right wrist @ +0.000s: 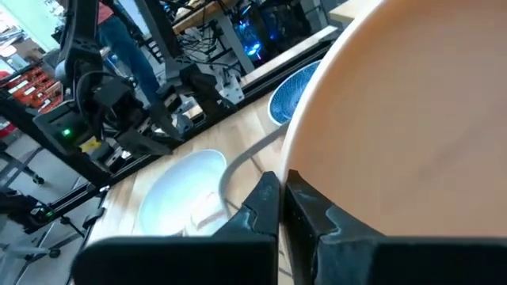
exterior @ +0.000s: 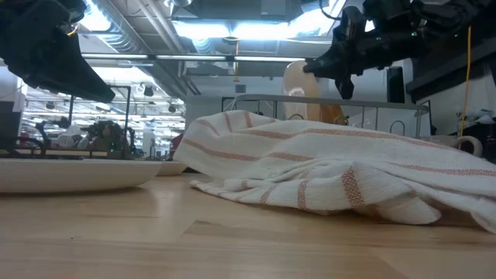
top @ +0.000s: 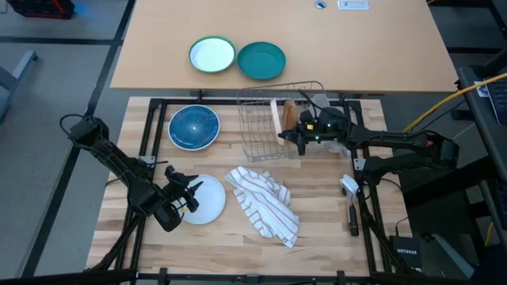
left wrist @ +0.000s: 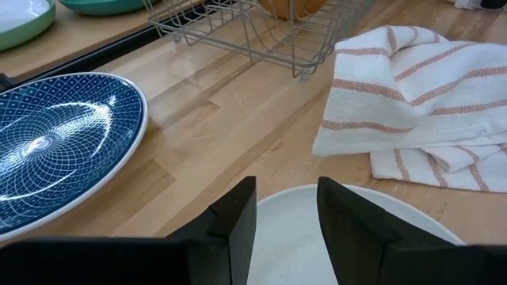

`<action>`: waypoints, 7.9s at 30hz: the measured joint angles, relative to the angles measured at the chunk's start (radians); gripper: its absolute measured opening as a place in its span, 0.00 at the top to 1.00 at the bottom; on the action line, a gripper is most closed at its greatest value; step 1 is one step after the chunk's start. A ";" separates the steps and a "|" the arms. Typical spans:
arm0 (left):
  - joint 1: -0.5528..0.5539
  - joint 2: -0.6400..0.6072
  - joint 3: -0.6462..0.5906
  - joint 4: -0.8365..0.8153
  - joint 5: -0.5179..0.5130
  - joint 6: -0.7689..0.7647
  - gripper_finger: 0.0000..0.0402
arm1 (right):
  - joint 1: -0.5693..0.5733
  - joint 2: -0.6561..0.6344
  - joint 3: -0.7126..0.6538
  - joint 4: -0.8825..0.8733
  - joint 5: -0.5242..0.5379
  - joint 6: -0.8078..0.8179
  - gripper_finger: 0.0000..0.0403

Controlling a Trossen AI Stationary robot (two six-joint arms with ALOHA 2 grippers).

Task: Sort dishes
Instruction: Put the orange plate into the dish rack, then put the white plate into the dish rack

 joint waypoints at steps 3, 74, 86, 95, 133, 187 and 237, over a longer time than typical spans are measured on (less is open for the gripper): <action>0.000 0.000 0.000 0.000 0.000 0.000 0.69 | 0.007 0.000 0.000 -0.030 0.008 -0.003 0.99; -0.006 -0.002 0.016 0.001 0.084 0.061 0.69 | 0.368 -0.011 0.002 0.511 0.282 -0.288 0.64; -0.008 -0.076 0.204 0.000 0.159 0.537 0.69 | 0.552 0.415 0.301 0.472 0.150 -0.613 0.64; -0.060 -0.229 0.243 -0.015 0.217 0.629 0.69 | 0.586 0.673 0.747 -0.274 0.080 -0.965 0.64; -0.109 -0.330 0.242 -0.085 0.229 0.571 0.69 | 0.628 1.112 1.002 -0.430 0.333 -1.267 0.64; -0.152 -0.387 0.286 0.035 0.228 0.515 0.69 | 0.583 1.127 1.478 -0.817 0.271 -1.188 0.98; 0.312 -0.335 -0.312 0.860 0.531 0.700 0.69 | 0.179 0.708 1.774 -1.429 0.134 -0.612 0.98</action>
